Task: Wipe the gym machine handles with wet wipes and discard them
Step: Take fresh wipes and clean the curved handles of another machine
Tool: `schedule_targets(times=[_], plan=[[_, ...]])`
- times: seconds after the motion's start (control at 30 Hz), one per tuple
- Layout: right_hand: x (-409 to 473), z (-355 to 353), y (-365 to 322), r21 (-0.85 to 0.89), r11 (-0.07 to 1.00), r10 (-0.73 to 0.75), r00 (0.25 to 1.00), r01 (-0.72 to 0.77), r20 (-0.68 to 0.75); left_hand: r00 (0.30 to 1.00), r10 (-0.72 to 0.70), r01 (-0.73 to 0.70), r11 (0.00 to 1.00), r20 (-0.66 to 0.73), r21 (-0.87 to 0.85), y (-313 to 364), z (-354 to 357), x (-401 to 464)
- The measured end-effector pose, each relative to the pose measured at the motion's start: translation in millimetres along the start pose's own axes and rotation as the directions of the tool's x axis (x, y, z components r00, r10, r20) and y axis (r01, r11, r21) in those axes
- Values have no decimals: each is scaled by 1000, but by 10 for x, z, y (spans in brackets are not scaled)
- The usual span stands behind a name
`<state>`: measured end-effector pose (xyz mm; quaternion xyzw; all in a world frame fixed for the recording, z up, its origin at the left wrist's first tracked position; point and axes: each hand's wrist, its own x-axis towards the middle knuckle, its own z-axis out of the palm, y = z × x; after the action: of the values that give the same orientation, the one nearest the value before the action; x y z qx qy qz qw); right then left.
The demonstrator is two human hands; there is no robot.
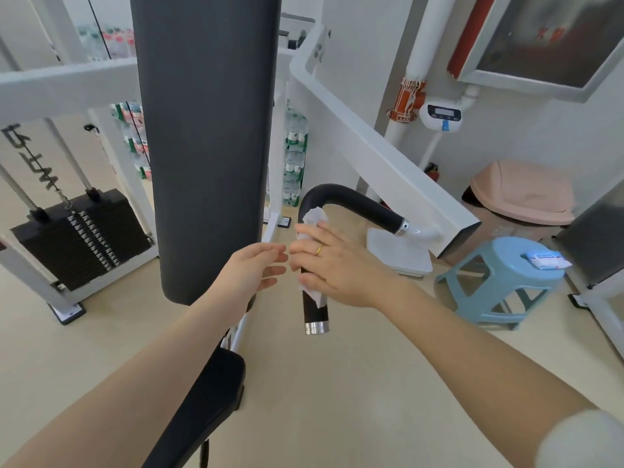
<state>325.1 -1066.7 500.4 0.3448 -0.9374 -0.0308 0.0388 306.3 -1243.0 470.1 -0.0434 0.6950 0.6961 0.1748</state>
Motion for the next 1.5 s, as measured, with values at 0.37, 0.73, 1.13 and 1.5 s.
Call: schedule_targets(times=[0.37,0.73,1.13,1.5], plan=[[286,-206,215,91,991,93,993,-99,71,999,36,-37,999,32,31,199,48,186],[187,96,565,168,624,781,615,-763,-109,968,129,-164,974,215,157,455,118,373],[352,82,617,313,636,771,595,-706,-225,971,129,-160,976,203,145,468,113,367],[194,88,84,439,887,184,982,-145,-48,995,-89,92,993,44,-75,164,38,181]])
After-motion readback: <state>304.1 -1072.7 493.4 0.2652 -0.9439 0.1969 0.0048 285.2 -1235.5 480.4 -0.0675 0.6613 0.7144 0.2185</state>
